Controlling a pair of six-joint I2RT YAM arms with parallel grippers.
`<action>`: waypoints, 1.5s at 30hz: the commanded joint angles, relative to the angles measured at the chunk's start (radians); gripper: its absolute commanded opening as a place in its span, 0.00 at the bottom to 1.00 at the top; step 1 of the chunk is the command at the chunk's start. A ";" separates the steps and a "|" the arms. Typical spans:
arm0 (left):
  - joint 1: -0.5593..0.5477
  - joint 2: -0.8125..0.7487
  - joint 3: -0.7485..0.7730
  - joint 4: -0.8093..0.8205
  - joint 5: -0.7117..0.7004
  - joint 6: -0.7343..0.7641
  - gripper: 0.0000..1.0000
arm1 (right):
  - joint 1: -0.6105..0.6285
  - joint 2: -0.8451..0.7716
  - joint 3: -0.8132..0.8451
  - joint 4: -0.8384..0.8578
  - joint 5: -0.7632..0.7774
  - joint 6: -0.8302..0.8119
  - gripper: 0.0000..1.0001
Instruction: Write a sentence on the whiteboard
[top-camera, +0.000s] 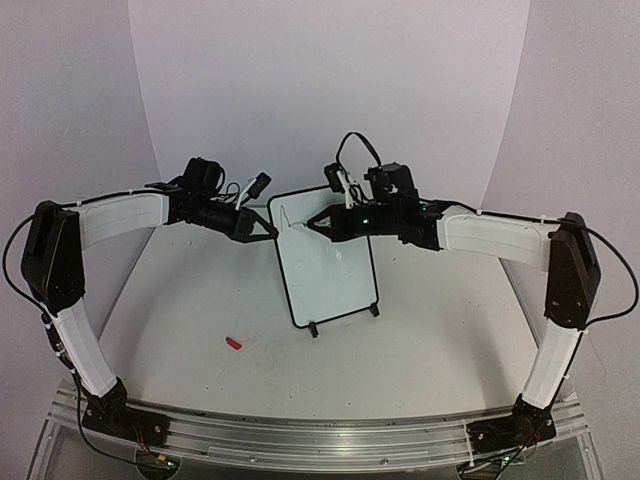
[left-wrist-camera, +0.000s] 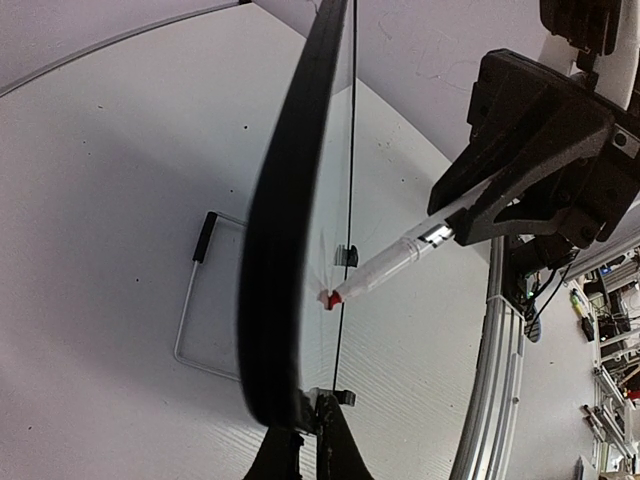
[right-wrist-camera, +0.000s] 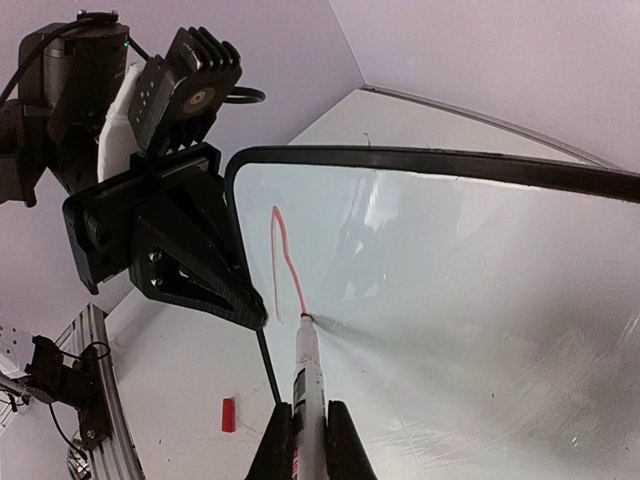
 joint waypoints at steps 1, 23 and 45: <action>-0.027 -0.022 0.008 -0.029 -0.015 0.067 0.00 | -0.007 -0.038 0.017 0.005 0.068 0.008 0.00; -0.032 -0.018 0.011 -0.036 -0.014 0.071 0.00 | -0.008 -0.030 0.104 0.054 0.082 0.006 0.00; -0.032 -0.018 0.011 -0.038 -0.023 0.073 0.00 | -0.009 -0.092 -0.080 0.139 0.047 0.035 0.00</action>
